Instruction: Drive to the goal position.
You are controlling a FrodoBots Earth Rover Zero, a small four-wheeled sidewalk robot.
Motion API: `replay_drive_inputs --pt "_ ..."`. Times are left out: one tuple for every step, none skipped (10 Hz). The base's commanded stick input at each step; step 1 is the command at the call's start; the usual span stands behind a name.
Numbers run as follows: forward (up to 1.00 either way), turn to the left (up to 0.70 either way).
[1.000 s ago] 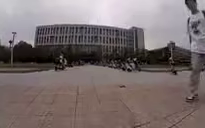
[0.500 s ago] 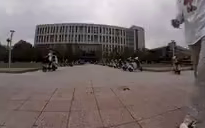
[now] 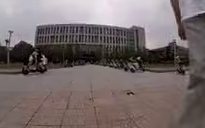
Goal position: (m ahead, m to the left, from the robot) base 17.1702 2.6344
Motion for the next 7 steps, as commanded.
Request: replay_drive_inputs --pt "0.7 0.0" --pt "0.7 0.0" --pt "0.7 0.0" --pt "0.7 0.0" --pt "0.51 0.0" --pt "0.0 0.0" --pt "0.0 0.0"
